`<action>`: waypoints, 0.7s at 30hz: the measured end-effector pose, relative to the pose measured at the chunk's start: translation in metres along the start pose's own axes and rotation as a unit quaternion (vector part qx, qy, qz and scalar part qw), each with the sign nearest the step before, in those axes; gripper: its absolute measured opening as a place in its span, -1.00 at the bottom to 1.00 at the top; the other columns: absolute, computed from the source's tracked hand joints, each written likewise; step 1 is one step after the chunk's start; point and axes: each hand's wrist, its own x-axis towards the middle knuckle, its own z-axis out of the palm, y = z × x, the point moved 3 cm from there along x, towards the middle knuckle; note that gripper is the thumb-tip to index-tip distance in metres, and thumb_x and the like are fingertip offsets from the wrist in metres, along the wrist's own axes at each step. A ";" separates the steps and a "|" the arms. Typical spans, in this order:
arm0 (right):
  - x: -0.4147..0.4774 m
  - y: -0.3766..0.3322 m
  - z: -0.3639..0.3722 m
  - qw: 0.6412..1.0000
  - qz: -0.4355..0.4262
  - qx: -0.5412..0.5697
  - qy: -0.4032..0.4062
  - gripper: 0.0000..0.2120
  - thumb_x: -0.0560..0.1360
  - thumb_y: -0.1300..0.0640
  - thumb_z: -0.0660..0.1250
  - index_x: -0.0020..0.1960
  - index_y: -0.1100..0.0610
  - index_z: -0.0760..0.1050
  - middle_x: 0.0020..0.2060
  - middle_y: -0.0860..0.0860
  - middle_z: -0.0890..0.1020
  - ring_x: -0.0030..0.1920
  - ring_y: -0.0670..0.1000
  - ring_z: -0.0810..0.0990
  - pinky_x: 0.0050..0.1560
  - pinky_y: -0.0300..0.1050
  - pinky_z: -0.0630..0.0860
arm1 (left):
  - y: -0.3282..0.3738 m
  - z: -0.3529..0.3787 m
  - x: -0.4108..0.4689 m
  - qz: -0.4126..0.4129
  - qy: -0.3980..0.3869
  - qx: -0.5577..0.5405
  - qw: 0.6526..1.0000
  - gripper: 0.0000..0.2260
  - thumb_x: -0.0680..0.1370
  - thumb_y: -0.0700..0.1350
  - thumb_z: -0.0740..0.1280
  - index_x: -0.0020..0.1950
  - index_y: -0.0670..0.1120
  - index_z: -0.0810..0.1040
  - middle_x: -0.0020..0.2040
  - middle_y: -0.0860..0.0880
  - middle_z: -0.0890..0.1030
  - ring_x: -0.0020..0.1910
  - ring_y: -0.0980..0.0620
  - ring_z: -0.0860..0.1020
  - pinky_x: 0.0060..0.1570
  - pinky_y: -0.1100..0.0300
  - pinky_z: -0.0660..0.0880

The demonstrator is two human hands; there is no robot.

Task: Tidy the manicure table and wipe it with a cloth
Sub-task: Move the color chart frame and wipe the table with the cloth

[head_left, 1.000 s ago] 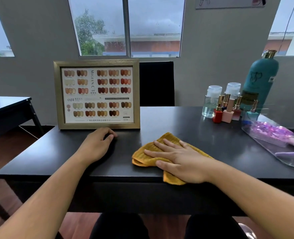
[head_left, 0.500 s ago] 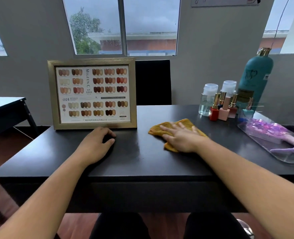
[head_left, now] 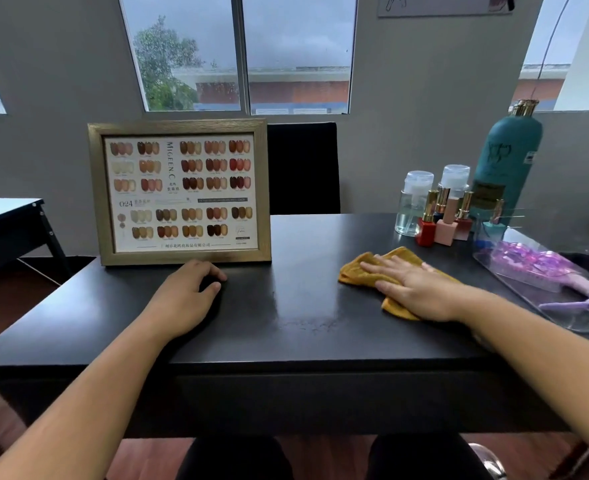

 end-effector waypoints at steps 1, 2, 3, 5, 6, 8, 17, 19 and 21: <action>0.015 0.003 -0.002 0.999 0.032 -0.007 0.006 -0.55 0.62 -0.14 -0.05 0.50 -0.25 -0.02 0.55 -0.15 -0.05 0.54 -0.06 -0.11 0.46 0.18 -0.17 | 0.000 0.000 0.000 -0.001 0.000 0.001 1.000 -0.87 0.55 -0.13 0.25 0.04 0.03 0.54 0.10 0.05 0.51 0.08 0.11 0.41 0.09 0.23 0.28; 0.030 0.001 -0.004 0.998 0.059 -0.015 0.008 -0.53 0.62 -0.15 -0.06 0.52 -0.21 -0.02 0.55 -0.12 -0.06 0.54 -0.02 -0.11 0.45 0.20 -0.16 | 0.000 0.000 0.001 -0.002 0.000 0.002 1.000 -0.87 0.55 -0.13 0.25 0.04 0.03 0.54 0.10 0.05 0.51 0.08 0.12 0.41 0.09 0.23 0.28; 0.044 -0.004 -0.005 0.997 0.080 -0.018 0.008 -0.52 0.62 -0.16 -0.07 0.53 -0.18 -0.03 0.56 -0.10 -0.07 0.54 0.00 -0.11 0.46 0.22 -0.16 | 0.000 0.000 0.001 -0.003 -0.001 0.003 1.000 -0.87 0.55 -0.12 0.25 0.04 0.04 0.54 0.09 0.06 0.50 0.07 0.12 0.41 0.09 0.23 0.28; 0.065 -0.021 -0.005 0.995 0.097 -0.019 0.003 -0.50 0.62 -0.17 -0.08 0.53 -0.17 -0.04 0.56 -0.08 -0.08 0.55 0.03 -0.11 0.47 0.23 -0.16 | 0.000 0.000 0.001 -0.006 -0.001 0.005 1.000 -0.88 0.55 -0.12 0.25 0.04 0.04 0.54 0.09 0.07 0.50 0.07 0.13 0.40 0.08 0.23 0.27; 0.072 -0.032 -0.004 0.996 0.089 -0.019 -0.003 -0.50 0.62 -0.16 -0.08 0.54 -0.17 -0.05 0.56 -0.07 -0.08 0.55 0.04 -0.12 0.47 0.23 -0.16 | 0.000 0.000 0.001 -0.007 0.000 0.005 1.000 -0.87 0.55 -0.12 0.25 0.04 0.05 0.54 0.08 0.08 0.49 0.06 0.14 0.40 0.08 0.24 0.27; 0.073 -0.054 -0.001 0.999 0.046 -0.015 -0.015 -0.51 0.62 -0.15 -0.06 0.53 -0.18 -0.04 0.56 -0.08 -0.07 0.55 0.03 -0.12 0.48 0.22 -0.18 | 0.001 0.000 0.000 -0.006 0.004 0.004 1.000 -0.87 0.55 -0.13 0.25 0.03 0.04 0.54 0.07 0.09 0.49 0.06 0.14 0.39 0.07 0.24 0.26; -0.035 -0.052 0.013 0.987 -0.157 0.025 -0.032 -0.61 0.59 -0.22 -0.06 0.39 -0.46 0.00 0.47 -0.39 -0.04 0.48 -0.28 -0.17 0.46 -0.05 -0.23 | 0.003 -0.001 0.000 -0.006 0.006 0.005 1.000 -0.87 0.55 -0.13 0.25 0.05 0.03 0.54 0.06 0.10 0.47 0.05 0.15 0.38 0.07 0.25 0.26; -0.037 -0.025 0.003 0.998 -0.057 0.021 -0.013 -0.59 0.61 -0.17 -0.04 0.44 -0.37 0.01 0.50 -0.30 -0.02 0.51 -0.20 -0.14 0.49 0.11 -0.23 | 0.004 -0.001 -0.001 -0.008 0.006 0.008 1.000 -0.87 0.56 -0.13 0.25 0.05 0.02 0.54 0.07 0.08 0.48 0.05 0.14 0.38 0.07 0.24 0.26; -0.039 0.001 -0.002 0.996 0.085 0.002 0.015 -0.54 0.61 -0.20 -0.07 0.49 -0.28 -0.02 0.54 -0.19 -0.07 0.53 -0.08 -0.13 0.47 0.24 -0.21 | 0.005 -0.002 -0.001 -0.010 0.005 0.010 1.000 -0.87 0.56 -0.13 0.25 0.06 0.02 0.54 0.09 0.07 0.49 0.05 0.14 0.38 0.07 0.24 0.26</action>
